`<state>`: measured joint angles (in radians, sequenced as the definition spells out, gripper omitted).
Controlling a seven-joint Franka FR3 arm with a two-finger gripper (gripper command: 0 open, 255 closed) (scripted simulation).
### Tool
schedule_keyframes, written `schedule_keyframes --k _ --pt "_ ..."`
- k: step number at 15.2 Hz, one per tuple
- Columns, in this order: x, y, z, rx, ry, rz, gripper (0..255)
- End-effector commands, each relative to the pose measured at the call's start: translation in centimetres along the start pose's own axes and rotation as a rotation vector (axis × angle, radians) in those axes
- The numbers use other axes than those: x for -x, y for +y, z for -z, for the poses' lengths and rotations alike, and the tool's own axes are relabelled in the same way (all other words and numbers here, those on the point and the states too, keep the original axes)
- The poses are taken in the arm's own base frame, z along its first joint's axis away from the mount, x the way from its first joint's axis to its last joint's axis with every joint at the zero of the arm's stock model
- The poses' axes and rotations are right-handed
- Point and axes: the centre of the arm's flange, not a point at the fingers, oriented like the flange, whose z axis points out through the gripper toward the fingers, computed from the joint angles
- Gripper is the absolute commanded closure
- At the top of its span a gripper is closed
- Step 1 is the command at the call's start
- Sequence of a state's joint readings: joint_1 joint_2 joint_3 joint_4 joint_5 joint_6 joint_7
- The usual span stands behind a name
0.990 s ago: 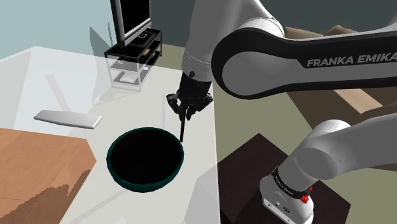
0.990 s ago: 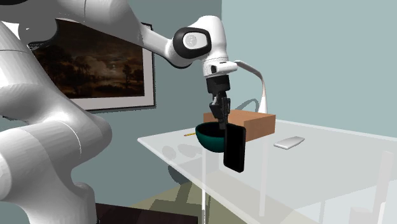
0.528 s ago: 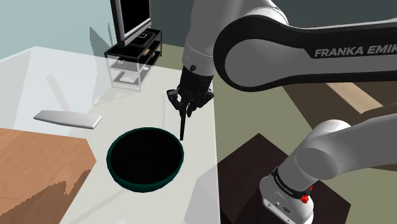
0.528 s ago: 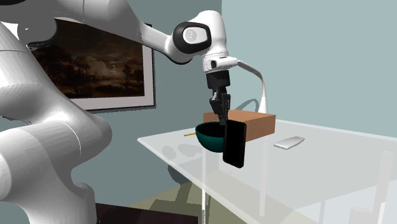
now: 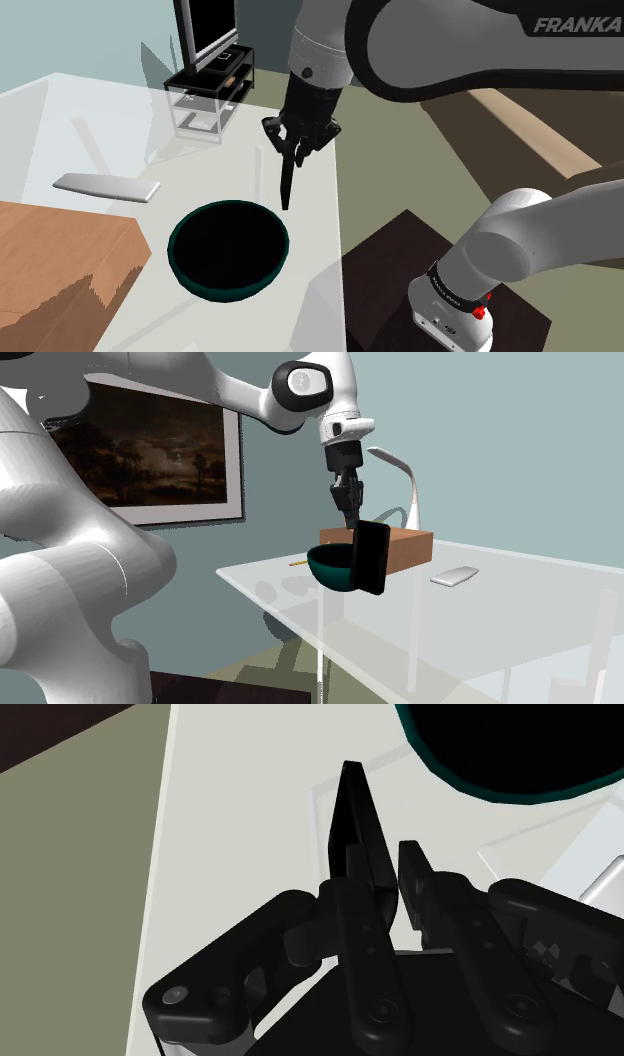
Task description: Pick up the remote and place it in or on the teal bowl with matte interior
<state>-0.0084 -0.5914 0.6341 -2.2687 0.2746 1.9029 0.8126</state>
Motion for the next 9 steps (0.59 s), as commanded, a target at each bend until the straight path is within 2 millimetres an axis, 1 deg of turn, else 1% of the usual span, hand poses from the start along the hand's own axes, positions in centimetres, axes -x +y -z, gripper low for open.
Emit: schedule_keyframes --k 1,9 --pt "-0.1 0.1 1.1 0.000 0.000 0.000 255" --pt "-0.7 -0.2 5.3 0.000 0.000 0.000 255"
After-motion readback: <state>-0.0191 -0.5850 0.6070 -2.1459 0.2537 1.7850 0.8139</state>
